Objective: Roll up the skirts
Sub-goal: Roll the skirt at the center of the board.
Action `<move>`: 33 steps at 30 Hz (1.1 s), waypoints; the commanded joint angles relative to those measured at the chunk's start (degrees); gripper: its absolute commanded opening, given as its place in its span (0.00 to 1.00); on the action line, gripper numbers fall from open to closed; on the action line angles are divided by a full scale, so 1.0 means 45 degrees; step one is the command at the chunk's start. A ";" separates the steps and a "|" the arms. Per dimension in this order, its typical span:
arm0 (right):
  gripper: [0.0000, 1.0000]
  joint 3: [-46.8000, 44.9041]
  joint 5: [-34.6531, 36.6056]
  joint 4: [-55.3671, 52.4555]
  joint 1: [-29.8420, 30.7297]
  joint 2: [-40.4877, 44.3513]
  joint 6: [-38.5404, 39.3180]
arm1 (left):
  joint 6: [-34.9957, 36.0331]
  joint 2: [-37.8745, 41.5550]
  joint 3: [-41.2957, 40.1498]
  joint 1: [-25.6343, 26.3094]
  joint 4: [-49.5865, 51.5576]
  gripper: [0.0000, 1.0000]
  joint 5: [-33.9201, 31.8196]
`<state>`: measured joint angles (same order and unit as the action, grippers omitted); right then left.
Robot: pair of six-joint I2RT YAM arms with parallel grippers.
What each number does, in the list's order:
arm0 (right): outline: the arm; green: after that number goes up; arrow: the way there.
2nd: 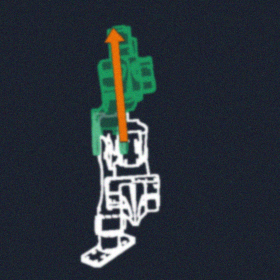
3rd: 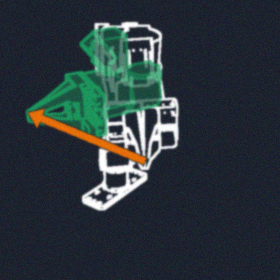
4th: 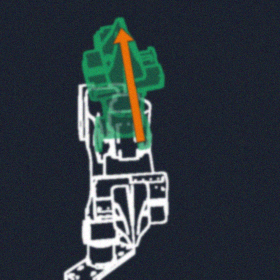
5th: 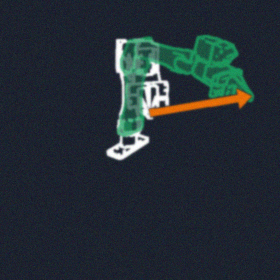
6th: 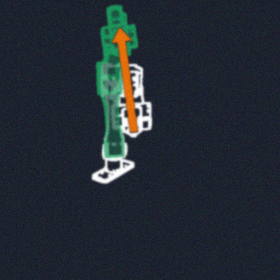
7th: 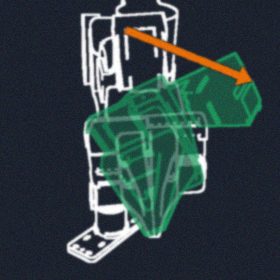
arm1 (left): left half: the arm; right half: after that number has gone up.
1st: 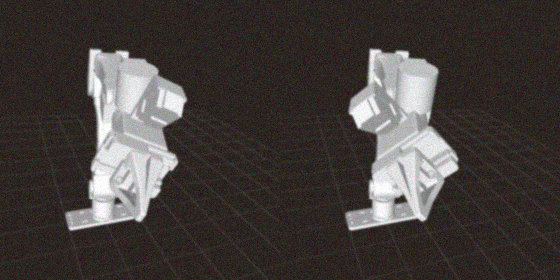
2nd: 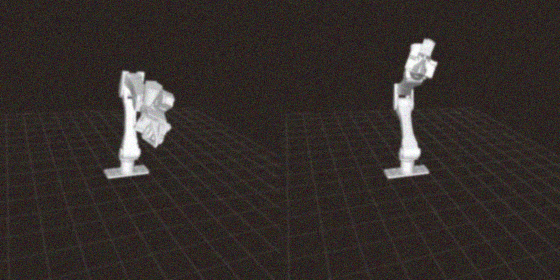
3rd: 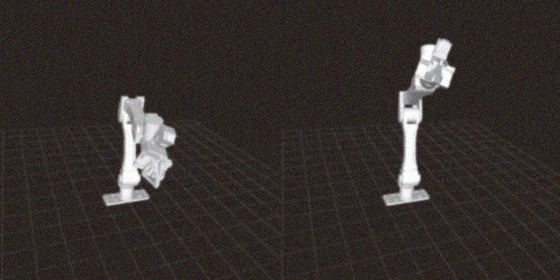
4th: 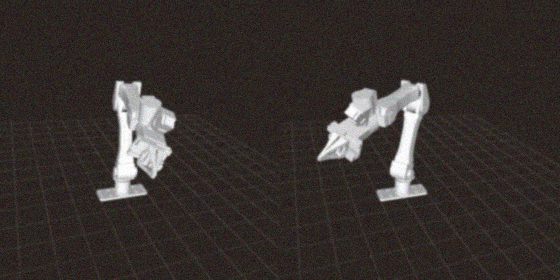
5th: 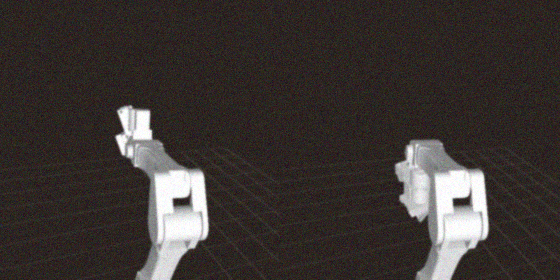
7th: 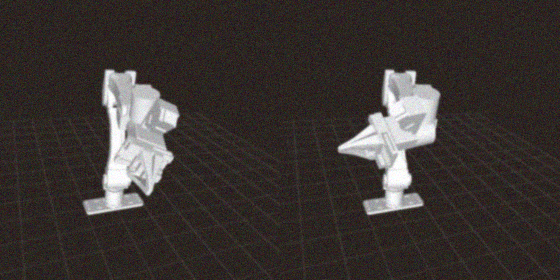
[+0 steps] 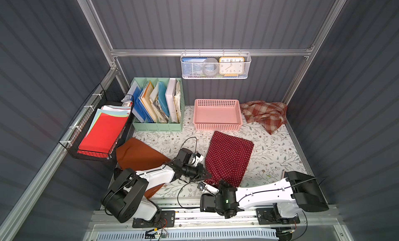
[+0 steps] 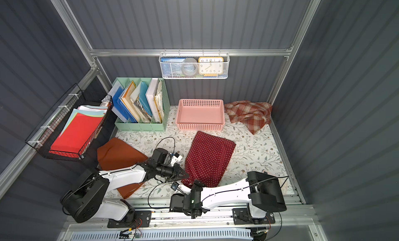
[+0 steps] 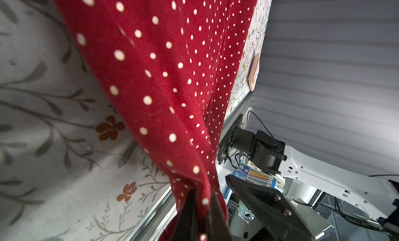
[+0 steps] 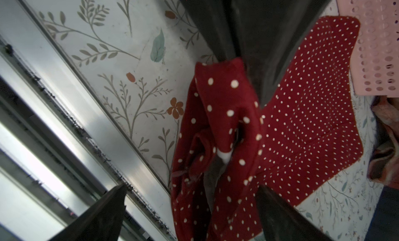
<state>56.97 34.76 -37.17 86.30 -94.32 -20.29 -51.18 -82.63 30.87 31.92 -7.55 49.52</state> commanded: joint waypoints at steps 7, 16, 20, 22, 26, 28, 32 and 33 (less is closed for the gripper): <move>0.99 0.0002 0.1451 0.0111 -0.0506 -0.1109 -0.0604 | -0.0385 0.0411 -0.0124 -0.0199 -0.0255 0.00 0.0398; 0.94 -0.0407 0.2958 0.0080 -0.0578 -0.1826 -0.0942 | -0.0520 0.0812 -0.0427 -0.0489 -0.0246 0.00 0.0515; 0.89 -0.0527 0.3874 0.0270 -0.0565 -0.1886 -0.1311 | -0.0556 0.0940 -0.0538 -0.0570 -0.0255 0.00 0.0500; 0.88 -0.0550 0.4250 0.0399 -0.0598 -0.1767 -0.1391 | -0.0674 0.0960 -0.0671 -0.0590 -0.0389 0.00 0.0493; 0.82 -0.0466 0.5266 0.0204 -0.0604 -0.1581 -0.1752 | -0.0756 0.1029 -0.0825 -0.0609 -0.0494 0.00 0.0479; 0.78 -0.0517 0.5559 0.0238 -0.0613 -0.1457 -0.1800 | -0.0763 0.1057 -0.0900 -0.0609 -0.0489 0.00 0.0461; 0.73 -0.0438 0.5702 0.0015 -0.0585 -0.1511 -0.1809 | -0.0813 0.1115 -0.1107 -0.0648 -0.0609 0.00 0.0442; 0.71 -0.0452 0.5712 -0.0002 -0.0571 -0.1585 -0.1817 | -0.0833 0.1131 -0.1140 -0.0658 -0.0636 0.00 0.0433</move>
<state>55.05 57.28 -35.86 83.88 -101.75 -27.20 -54.24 -78.85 26.81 29.26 -9.54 50.39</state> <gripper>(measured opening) 0.725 0.002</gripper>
